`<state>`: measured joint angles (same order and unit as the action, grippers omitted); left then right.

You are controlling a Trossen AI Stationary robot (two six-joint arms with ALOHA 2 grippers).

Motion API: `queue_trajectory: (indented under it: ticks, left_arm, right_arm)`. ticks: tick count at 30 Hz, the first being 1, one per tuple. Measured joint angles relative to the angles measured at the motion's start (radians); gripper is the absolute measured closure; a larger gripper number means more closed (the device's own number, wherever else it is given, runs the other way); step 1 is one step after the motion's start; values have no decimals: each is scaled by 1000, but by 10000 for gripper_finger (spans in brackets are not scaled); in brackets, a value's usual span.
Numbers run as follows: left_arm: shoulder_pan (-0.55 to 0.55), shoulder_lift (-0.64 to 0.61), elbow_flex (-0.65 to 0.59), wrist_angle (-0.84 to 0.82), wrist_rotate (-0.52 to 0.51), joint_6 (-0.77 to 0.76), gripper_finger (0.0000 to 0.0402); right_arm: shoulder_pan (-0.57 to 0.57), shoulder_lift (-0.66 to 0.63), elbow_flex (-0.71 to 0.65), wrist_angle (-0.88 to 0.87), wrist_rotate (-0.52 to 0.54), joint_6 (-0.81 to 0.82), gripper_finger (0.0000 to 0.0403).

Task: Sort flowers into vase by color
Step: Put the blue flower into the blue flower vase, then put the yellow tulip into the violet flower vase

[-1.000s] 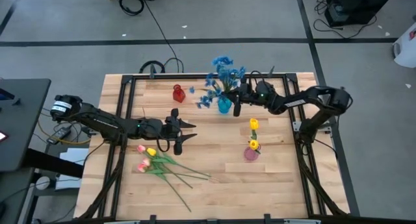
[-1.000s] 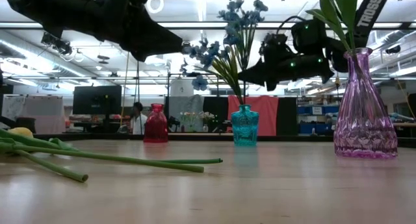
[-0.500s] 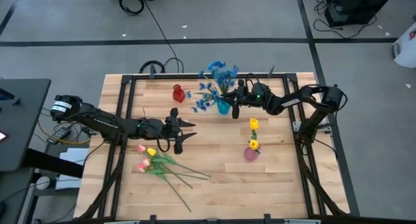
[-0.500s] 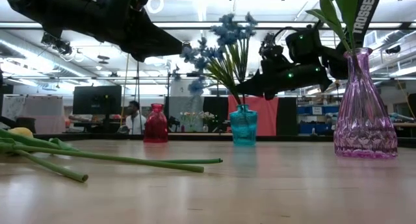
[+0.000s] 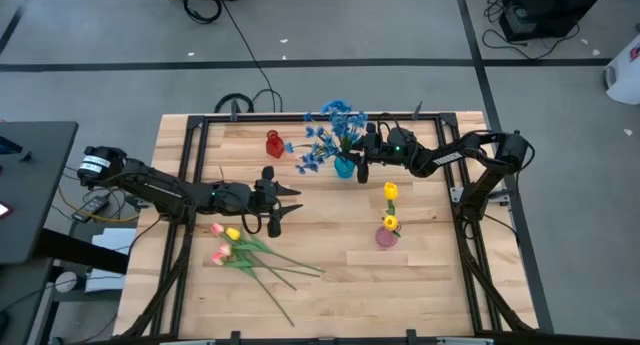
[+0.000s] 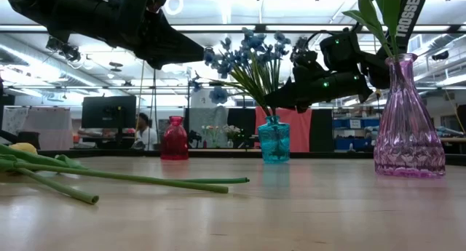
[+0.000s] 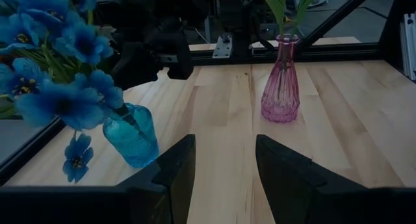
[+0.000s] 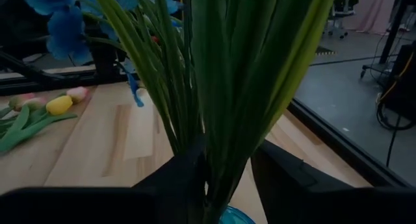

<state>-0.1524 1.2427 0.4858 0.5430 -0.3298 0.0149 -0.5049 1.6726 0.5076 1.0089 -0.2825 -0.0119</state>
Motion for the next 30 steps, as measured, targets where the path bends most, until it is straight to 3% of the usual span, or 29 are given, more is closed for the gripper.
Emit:
queue_trajectory:
  ticks: [10,14,25,30]
  left_arm:
    - [0,0,0,-24,-3,0,234]
    - [0,0,0,-25,-3,1,234]
    - [0,0,0,-38,-3,1,234]
    - [0,-6,0,-39,-3,1,234]
  right_arm:
    - [24,-3,1,-42,-8,-36,329]
    - [31,-9,-3,-64,-26,-62,333]
    - [21,-123,-3,-159,-25,-37,245]
    - [3,-198,-2,-294,-22,-16,218]
